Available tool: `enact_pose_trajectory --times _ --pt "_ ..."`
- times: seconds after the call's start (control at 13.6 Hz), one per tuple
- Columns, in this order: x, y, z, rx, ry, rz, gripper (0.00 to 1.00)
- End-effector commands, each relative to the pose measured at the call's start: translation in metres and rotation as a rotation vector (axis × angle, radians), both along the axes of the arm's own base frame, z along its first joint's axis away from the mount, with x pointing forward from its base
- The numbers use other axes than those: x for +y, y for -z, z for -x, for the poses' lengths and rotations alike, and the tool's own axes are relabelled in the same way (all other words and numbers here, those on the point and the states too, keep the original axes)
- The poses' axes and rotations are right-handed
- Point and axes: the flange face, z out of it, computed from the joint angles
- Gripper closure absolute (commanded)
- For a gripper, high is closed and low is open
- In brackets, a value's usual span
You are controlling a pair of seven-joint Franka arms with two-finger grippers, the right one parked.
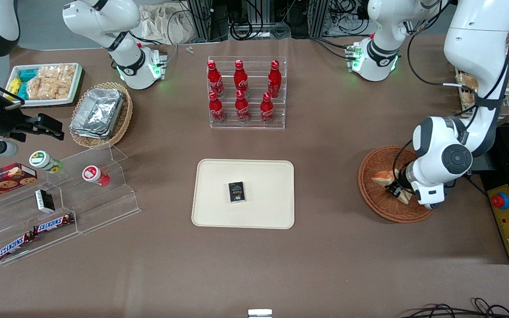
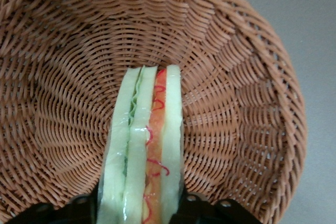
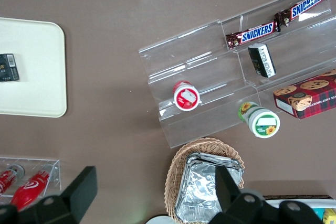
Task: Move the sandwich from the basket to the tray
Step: 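Lift the sandwich out of the basket and carry it toward the cream tray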
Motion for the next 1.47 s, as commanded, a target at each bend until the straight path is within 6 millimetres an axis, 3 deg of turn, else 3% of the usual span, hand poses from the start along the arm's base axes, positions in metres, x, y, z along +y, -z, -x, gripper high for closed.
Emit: enact_pose_trajectory --times 0.0,0.29,0.52,0.66,0.74,0.88,1.11,1.25,1.4 --pt "-0.003 -0.03 -0.02 -0.054 -0.026 -0.005 1.0" --pt "0.001 -0.107 -0.066 0.029 -0.048 0.015 1.0" --pt "-0.023 -0.182 -0.093 0.056 0.143 0.082 1.0" --pt "-0.054 -0.226 -0.101 0.012 0.311 0.127 1.0" --pt "-0.082 -0.242 -0.099 -0.004 0.358 0.124 1.0" --pt "-0.13 -0.245 -0.1 -0.024 0.425 0.138 1.0" --pt "-0.211 -0.217 -0.087 0.012 0.549 0.156 1.0" --pt "-0.272 -0.175 -0.071 0.058 0.62 0.161 1.0" --pt "-0.31 -0.132 -0.064 0.064 0.659 0.176 1.0"
